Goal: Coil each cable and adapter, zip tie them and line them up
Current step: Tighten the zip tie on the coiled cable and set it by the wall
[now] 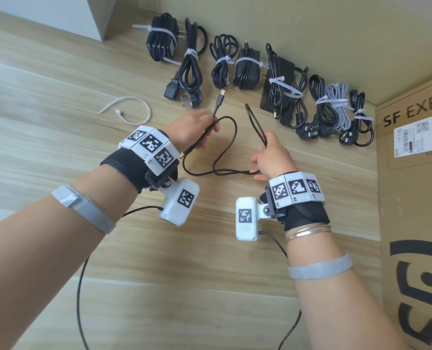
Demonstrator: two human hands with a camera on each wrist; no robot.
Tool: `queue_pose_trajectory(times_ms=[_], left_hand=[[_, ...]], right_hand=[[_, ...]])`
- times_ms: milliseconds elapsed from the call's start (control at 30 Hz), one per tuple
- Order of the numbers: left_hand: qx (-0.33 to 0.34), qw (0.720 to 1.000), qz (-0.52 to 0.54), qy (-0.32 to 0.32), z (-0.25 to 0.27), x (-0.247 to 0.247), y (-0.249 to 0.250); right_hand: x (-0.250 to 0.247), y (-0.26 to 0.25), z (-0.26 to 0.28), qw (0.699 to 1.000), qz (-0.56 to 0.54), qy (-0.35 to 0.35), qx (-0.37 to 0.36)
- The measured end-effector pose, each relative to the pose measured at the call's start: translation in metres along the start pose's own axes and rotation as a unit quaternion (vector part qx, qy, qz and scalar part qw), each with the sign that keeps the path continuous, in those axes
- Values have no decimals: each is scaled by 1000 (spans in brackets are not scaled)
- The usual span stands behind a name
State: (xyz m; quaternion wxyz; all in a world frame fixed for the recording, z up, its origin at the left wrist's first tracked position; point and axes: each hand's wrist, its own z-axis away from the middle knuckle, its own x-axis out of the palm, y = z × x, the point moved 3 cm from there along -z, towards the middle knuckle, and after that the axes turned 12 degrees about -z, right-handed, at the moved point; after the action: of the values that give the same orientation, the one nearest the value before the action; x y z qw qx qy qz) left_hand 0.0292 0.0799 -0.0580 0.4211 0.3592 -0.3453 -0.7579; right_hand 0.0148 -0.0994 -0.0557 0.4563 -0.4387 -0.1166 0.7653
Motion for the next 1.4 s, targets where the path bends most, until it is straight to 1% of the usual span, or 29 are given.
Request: queue_pose_trajectory(times_ms=[67, 167, 267, 333, 400, 467, 500, 533, 567, 600, 667, 700, 733, 767, 800, 833, 900, 933, 1000, 1067, 1133, 1233, 1300, 1400], left_hand=[[-3, 1000, -15, 12, 0, 0, 0], [37, 992, -102, 71, -1, -6, 0], [75, 978, -164, 102, 1, -13, 0], [88, 976, -173, 96, 3, -15, 2], [84, 983, -146, 72, 3, -13, 5], [74, 994, -67, 34, 5, -9, 8], [70, 997, -22, 19, 6, -8, 10], [68, 997, 15, 14, 8, -8, 11], [70, 997, 41, 19, 8, -8, 12], [75, 995, 61, 27, 9, -9, 13], [79, 992, 84, 44, 9, -11, 15], [78, 992, 90, 49, 9, -13, 15], [75, 991, 94, 51, 9, -15, 15], [72, 992, 92, 52, 10, -16, 15], [67, 993, 83, 53, 10, -17, 14], [59, 995, 64, 53, 11, -19, 13], [34, 999, -10, 37, 12, -19, 10], [19, 998, -58, 16, 13, -18, 7], [-6, 988, -150, -45, 16, -14, 3], [-23, 969, -226, -97, 19, -9, 0], [-19, 952, -276, -133, 21, -3, -1], [17, 958, -240, -155, 19, 3, -2], [34, 966, -218, -136, 15, 1, -4], [26, 988, -126, -81, 10, -5, -9]], right_hand=[[-1, 3, -1, 999, 43, -2, 7], [-4, 6, -2, 997, 70, -3, 20], [-9, 3, 0, 990, 140, -8, -7], [-9, 0, 3, 987, 160, -8, -28], [-6, -8, 10, 987, 141, 22, -67], [-2, -21, 20, 978, 106, 82, -160], [1, -28, 25, 967, 85, 96, -219], [5, -35, 29, 958, 65, 81, -266], [11, -39, 32, 954, 55, 40, -291], [19, -42, 35, 954, 64, -19, -293], [33, -40, 37, 948, 113, -143, -261], [39, -36, 36, 941, 155, -187, -235], [43, -31, 35, 932, 206, -212, -209], [45, -26, 35, 923, 254, -215, -195], [45, -23, 33, 916, 287, -198, -198], [43, -22, 31, 914, 306, -161, -212], [35, -23, 30, 920, 312, -82, -224], [32, -24, 30, 925, 304, -60, -220], [27, -26, 28, 937, 278, -52, -203], [23, -30, 28, 944, 250, -59, -207], [20, -34, 26, 944, 241, -59, -216], [17, -36, 24, 949, 230, -41, -212], [14, -35, 22, 957, 186, -21, -219], [8, -34, 22, 958, 123, 16, -258]])
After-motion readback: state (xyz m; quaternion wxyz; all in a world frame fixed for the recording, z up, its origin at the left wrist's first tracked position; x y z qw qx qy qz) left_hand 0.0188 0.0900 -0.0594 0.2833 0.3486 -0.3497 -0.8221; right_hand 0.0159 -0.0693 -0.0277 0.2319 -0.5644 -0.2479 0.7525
